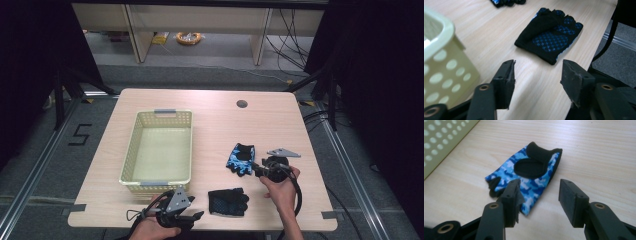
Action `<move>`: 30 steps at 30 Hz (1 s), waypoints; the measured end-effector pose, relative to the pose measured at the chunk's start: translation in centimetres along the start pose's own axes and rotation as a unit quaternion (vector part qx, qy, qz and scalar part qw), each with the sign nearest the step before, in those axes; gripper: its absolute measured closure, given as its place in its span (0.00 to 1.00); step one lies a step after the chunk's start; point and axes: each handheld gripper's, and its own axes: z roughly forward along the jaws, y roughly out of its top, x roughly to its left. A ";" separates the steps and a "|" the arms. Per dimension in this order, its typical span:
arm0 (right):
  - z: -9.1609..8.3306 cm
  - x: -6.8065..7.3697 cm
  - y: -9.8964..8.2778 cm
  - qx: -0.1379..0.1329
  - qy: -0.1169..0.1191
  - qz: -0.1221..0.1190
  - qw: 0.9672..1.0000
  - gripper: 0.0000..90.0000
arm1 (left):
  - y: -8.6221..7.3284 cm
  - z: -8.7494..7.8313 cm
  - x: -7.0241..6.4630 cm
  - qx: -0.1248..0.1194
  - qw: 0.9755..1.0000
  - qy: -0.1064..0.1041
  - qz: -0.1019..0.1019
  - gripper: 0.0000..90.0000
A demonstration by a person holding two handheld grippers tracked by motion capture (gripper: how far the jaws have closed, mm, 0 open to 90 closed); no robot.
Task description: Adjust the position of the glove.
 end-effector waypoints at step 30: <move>5.8 -0.1 1.5 0.030 -0.039 0.035 0.998 0.66 | -2.5 -1.4 0.8 0.029 0.999 -0.006 -0.026 0.36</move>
